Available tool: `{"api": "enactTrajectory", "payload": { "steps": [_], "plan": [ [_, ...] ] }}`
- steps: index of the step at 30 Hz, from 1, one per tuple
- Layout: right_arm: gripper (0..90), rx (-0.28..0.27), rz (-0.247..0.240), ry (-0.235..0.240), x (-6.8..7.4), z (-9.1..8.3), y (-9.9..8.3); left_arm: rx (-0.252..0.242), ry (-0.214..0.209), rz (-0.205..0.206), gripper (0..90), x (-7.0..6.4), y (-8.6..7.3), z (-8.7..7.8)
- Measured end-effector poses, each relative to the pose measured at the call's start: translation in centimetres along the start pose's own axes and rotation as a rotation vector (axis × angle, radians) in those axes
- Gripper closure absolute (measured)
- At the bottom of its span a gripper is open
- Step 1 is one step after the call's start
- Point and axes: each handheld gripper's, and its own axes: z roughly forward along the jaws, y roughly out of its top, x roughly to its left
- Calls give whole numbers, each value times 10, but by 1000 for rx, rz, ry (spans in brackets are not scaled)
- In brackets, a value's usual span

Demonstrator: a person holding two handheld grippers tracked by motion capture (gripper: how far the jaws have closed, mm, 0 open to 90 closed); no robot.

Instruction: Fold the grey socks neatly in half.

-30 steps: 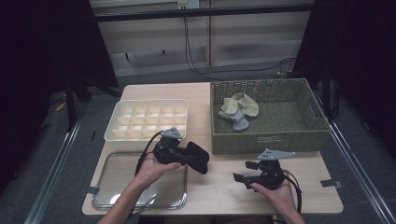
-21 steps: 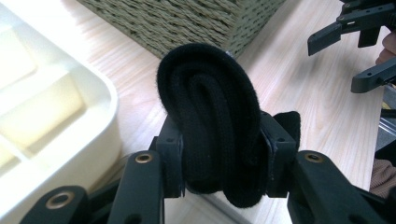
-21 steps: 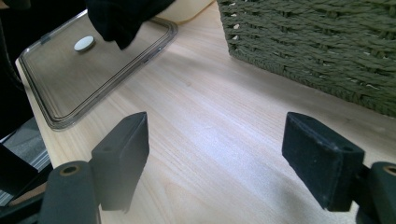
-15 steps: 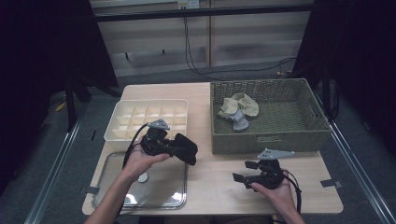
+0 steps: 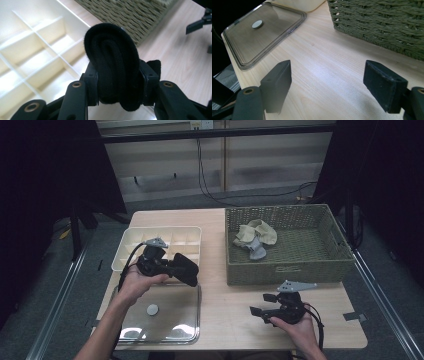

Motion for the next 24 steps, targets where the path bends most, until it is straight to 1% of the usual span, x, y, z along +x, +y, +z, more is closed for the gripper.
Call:
{"api": "enactTrajectory", "payload": {
  "steps": [4, 5, 6, 7, 10, 11, 13, 18, 19, 20, 21, 23, 24],
  "plan": [
    [217, 3, 5, 0, 1, 2, 0, -3, 17, -1, 597, 6, 4, -7],
    [215, 6, 7, -1, 0, 2, 0, -5, 14, -2, 597, 8, 6, -8],
    [214, 8, 3, 0, 0, 3, 0, -4, 25, -2, 597, 10, 8, -8],
    [208, 13, 12, 0, 1, 3, 0, -1, 28, 0, 597, 12, 10, -8],
    [207, 16, 12, 2, 1, 3, 0, 0, 45, 5, 597, 14, 15, -9],
    [206, 16, 9, 5, 1, 3, 0, -6, 50, 7, 597, 14, 16, -9],
    [203, 13, 12, 4, 0, 3, 0, -12, 44, 9, 597, 15, 19, -9],
    [205, 10, 7, 6, 0, 4, 0, 6, 65, 10, 597, 19, 25, -6],
    [204, 8, 0, 9, 0, 3, 0, 21, 79, 8, 597, 22, 28, -4],
    [204, 7, 1, 10, 0, 3, 0, 24, 82, 4, 596, 22, 29, -3],
    [204, 7, 1, 10, 0, 3, 0, 30, 83, 12, 597, 24, 30, -3],
    [203, 7, 0, 10, 0, 3, 0, 30, 85, -4, 597, 28, 30, 0],
    [203, 7, 1, 10, 0, 3, 0, 32, 95, 1, 596, 30, 30, 1]
  ]
}}
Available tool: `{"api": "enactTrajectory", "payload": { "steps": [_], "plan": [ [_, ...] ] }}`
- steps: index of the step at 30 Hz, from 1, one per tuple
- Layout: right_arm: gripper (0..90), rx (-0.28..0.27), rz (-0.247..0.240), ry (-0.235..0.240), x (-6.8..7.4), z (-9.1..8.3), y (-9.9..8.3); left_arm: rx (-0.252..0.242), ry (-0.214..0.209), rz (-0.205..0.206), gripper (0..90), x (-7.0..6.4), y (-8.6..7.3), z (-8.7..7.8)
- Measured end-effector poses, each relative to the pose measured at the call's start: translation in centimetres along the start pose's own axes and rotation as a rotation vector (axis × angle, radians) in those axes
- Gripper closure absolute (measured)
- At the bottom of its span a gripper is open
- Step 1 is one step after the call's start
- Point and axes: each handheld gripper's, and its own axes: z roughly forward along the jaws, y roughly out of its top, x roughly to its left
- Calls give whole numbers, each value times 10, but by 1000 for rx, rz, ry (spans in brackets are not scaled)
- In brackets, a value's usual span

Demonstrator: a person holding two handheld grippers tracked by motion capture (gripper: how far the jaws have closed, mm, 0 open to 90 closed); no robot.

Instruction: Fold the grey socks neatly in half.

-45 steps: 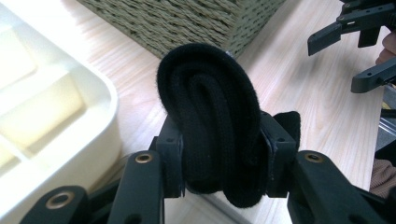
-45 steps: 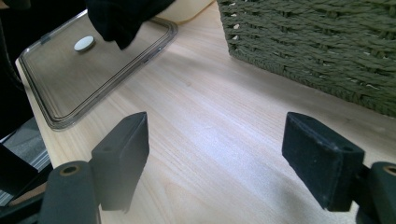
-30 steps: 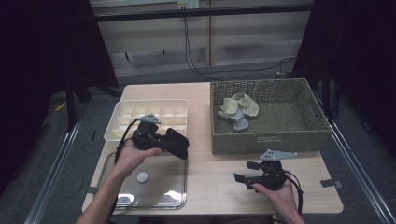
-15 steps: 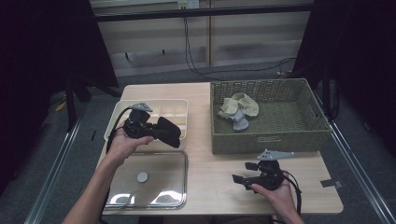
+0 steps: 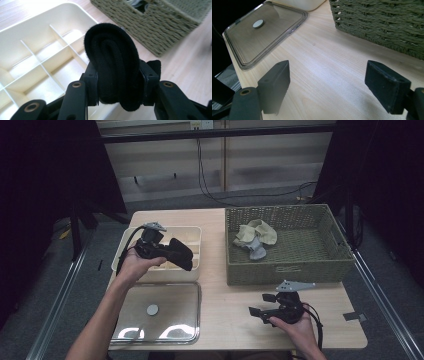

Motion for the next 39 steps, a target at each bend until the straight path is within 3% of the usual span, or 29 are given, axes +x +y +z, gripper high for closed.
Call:
{"api": "enactTrajectory", "payload": {
  "steps": [7, 14, 16, 18, 26, 31, 39],
  "plan": [
    [203, 5, 4, 1, 0, 1, 0, 19, 24, -21, 596, 6, 3, 12],
    [203, -4, 0, 1, 2, 0, 0, 78, 42, 45, 595, -1, 8, 25],
    [202, -5, -3, 4, 2, 0, 0, 91, 65, 51, 595, -4, 8, 31],
    [201, -1, -4, 4, 1, 0, 0, 114, 51, 62, 595, -5, 8, 34],
    [201, 2, 3, 5, 1, 1, 1, 183, 3, 35, 598, -7, 8, 41],
    [200, 0, -2, 7, 1, 1, 1, 197, -6, 20, 603, -7, 6, 47],
    [199, 5, 0, 7, 1, 2, 1, 241, -10, 30, 617, -10, 7, 58]
  ]
}}
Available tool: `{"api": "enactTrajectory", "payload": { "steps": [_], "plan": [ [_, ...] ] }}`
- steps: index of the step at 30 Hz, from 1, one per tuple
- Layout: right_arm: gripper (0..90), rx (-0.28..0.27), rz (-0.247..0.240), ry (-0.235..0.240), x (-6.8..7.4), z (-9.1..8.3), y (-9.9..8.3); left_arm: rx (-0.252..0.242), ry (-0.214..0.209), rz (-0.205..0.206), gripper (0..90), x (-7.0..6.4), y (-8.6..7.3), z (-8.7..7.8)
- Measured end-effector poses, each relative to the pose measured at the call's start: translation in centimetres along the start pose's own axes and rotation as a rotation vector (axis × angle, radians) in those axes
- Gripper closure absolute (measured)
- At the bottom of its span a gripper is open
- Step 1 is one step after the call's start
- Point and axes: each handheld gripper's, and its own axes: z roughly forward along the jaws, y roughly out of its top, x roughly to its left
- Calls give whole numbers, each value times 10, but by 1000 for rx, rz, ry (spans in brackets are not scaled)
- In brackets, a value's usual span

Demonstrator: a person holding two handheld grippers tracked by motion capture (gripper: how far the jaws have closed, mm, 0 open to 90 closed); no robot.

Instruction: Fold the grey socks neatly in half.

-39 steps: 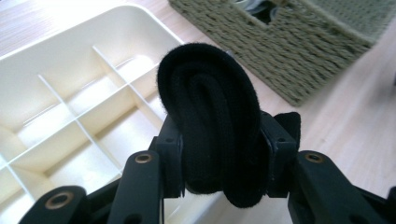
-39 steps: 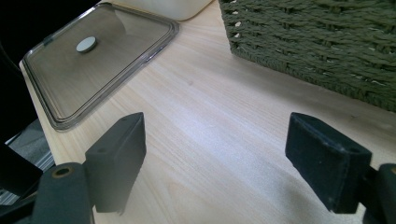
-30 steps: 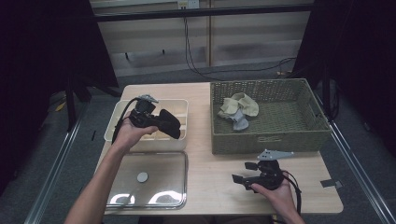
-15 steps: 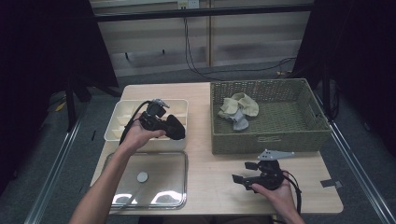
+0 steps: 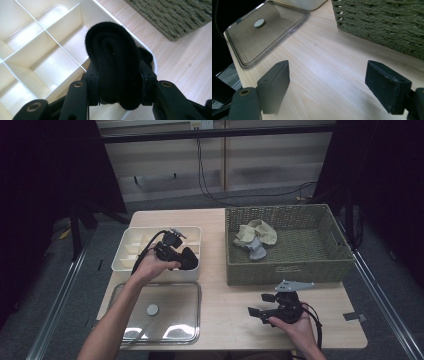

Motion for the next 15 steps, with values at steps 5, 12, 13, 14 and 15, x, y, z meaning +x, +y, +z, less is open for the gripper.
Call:
{"api": "enactTrajectory", "payload": {
  "steps": [5, 12, 13, 14, 15],
  "plan": [
    [195, 3, -1, 2, 0, 0, 0, 59, -2, -2, 624, -3, 2, 17],
    [193, 7, -4, 4, 0, 1, 0, 82, -8, -3, 625, -1, 2, 26],
    [193, 5, -7, 5, 0, 1, 0, 81, -10, -8, 624, -1, 2, 27],
    [193, 6, -8, 6, 0, 1, 0, 76, -15, -15, 621, 0, 1, 27],
    [193, 7, -11, 6, 0, 1, 0, 69, -22, -22, 615, 1, 1, 27]
  ]
}}
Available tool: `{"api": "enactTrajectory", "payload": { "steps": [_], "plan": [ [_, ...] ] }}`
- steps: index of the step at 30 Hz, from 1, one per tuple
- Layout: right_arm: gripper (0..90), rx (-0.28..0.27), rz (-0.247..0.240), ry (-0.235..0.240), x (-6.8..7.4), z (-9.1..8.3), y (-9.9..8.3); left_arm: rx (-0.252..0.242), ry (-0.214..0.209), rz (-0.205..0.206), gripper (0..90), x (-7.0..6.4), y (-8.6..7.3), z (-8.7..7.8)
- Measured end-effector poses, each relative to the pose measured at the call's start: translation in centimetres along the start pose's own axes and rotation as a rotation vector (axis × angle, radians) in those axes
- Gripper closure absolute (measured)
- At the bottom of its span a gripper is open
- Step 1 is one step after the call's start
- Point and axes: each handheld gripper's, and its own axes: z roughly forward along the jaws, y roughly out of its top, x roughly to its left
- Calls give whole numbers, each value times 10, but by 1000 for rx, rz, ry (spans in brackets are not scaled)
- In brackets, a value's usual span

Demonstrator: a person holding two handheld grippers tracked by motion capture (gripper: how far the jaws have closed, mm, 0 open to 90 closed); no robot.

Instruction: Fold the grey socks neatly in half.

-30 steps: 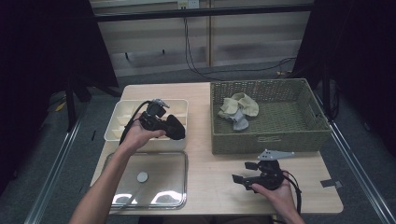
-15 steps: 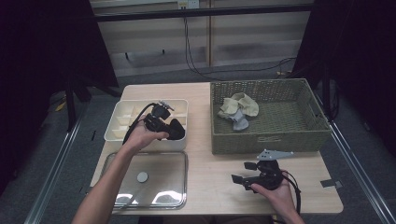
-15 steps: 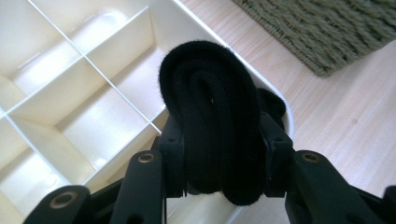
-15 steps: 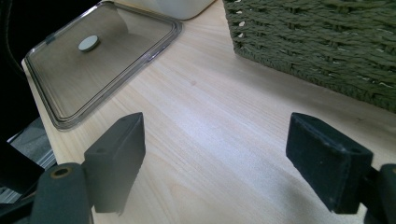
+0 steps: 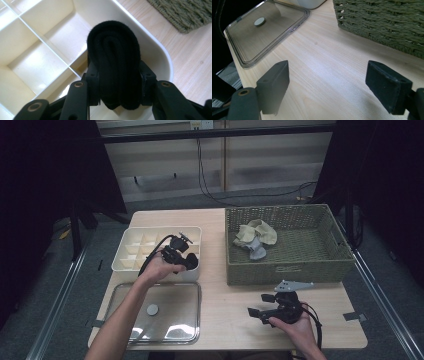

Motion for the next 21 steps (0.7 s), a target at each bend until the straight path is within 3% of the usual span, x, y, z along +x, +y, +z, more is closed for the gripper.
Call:
{"api": "enactTrajectory", "payload": {
  "steps": [11, 14, 15, 16, 18, 21],
  "plan": [
    [202, 7, 3, 1, 1, 0, 0, -58, -18, -1, 479, 2, -1, -17],
    [204, 8, 2, 1, 1, 1, 0, -76, -2, 2, 432, 1, 2, -27],
    [203, 9, 1, 1, 1, 1, 0, -78, 21, 9, 432, 0, 3, -31],
    [204, 11, -3, 2, 1, 1, 0, -82, 17, 9, 446, 1, 4, -34],
    [204, 12, -4, 2, 2, 2, 0, -81, -12, 16, 567, 2, 5, -35],
    [213, 12, -7, 4, 2, 2, 0, -68, -11, 19, 615, 2, 5, -26]
  ]
}}
